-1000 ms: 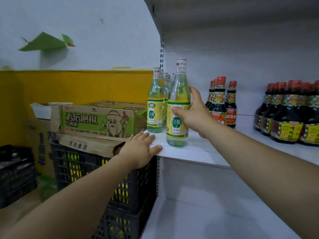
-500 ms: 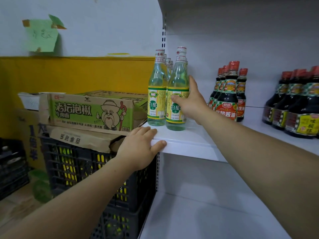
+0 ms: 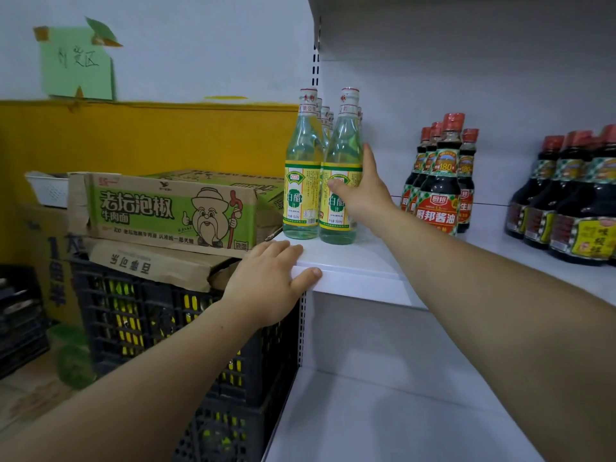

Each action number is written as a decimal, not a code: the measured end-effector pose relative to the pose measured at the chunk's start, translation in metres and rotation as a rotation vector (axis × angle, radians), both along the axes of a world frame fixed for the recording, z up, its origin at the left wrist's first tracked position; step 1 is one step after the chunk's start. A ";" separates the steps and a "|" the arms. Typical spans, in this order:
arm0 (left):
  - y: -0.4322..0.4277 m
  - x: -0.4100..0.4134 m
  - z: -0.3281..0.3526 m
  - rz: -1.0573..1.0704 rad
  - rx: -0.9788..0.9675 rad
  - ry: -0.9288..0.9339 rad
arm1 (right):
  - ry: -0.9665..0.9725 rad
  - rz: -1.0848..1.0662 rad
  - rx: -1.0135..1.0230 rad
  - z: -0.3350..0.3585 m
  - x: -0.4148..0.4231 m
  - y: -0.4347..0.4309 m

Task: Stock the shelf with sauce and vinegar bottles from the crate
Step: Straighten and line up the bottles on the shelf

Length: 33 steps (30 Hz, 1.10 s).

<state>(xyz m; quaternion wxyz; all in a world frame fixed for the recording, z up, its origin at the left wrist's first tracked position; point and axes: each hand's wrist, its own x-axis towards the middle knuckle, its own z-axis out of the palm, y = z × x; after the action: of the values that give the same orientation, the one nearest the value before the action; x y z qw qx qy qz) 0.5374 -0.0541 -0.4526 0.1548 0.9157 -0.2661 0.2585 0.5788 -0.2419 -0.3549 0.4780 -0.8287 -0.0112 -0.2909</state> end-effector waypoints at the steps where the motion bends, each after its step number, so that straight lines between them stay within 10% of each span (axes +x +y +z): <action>1: 0.000 0.001 0.001 0.000 0.008 0.010 | 0.012 -0.001 0.001 -0.001 -0.001 0.000; 16: 0.008 -0.073 -0.005 0.063 -0.113 0.241 | 0.058 0.003 -0.375 -0.029 -0.119 -0.009; 33: 0.173 -0.198 -0.206 0.373 -0.180 0.767 | 0.377 0.374 -0.359 -0.227 -0.188 0.152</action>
<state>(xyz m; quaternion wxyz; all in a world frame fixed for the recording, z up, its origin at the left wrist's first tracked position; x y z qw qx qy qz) 0.3392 0.1184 -0.6582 0.2724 0.9606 0.0042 -0.0548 0.3909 -0.0894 -0.5820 0.3630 -0.9227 -0.1257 -0.0327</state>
